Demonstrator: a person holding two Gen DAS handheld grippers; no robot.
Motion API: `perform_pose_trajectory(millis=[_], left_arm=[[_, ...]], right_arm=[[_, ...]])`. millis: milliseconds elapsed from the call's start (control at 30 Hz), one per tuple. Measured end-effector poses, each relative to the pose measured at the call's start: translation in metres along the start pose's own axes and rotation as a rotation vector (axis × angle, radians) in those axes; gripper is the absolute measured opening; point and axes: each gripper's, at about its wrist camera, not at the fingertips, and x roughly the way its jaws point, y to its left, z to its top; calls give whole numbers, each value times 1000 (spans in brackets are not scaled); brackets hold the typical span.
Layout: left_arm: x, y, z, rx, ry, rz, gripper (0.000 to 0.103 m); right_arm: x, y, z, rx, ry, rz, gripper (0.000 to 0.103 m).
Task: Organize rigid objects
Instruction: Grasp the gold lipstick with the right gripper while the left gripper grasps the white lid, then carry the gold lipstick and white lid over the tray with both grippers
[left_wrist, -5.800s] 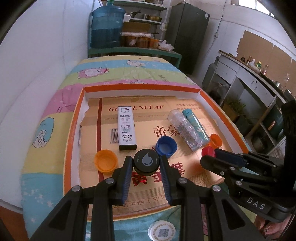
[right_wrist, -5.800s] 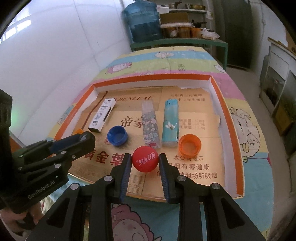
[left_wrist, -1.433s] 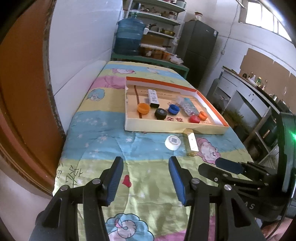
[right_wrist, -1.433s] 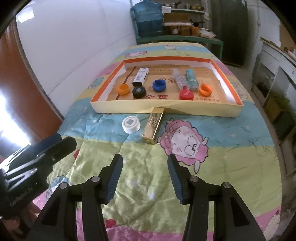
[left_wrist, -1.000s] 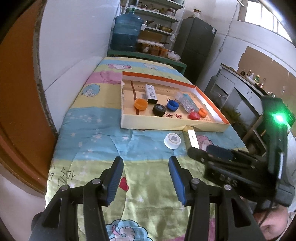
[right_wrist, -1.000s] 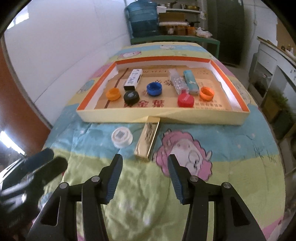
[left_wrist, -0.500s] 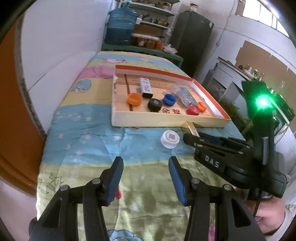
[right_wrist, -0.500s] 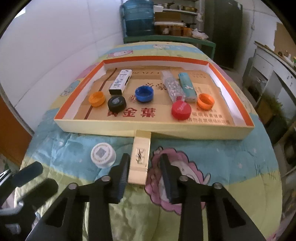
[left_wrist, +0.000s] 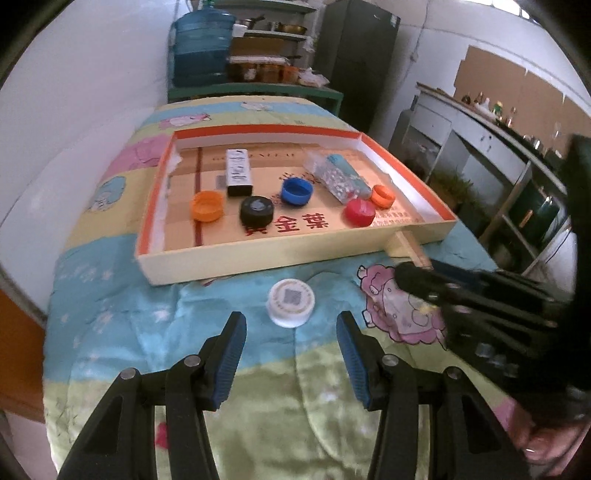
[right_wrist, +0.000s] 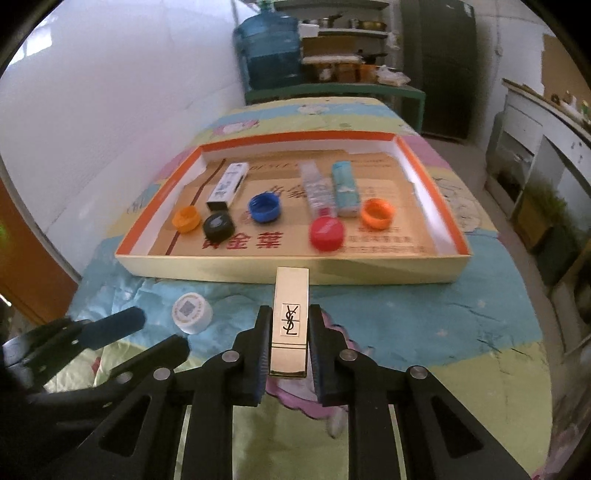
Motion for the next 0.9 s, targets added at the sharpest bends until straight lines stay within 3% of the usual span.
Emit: perform_pose_trajectory(millis=[267, 400, 900], left_arm=[[18, -7, 8, 10, 2, 50, 51], [18, -6, 8, 0, -6, 85, 31], [4, -7, 8, -13, -32, 85, 31]], right_arm=[[-16, -25, -5, 37, -20, 3, 19], [-16, -30, -7, 50, -17, 11, 19], [-21, -22, -7, 26, -17, 13, 19]])
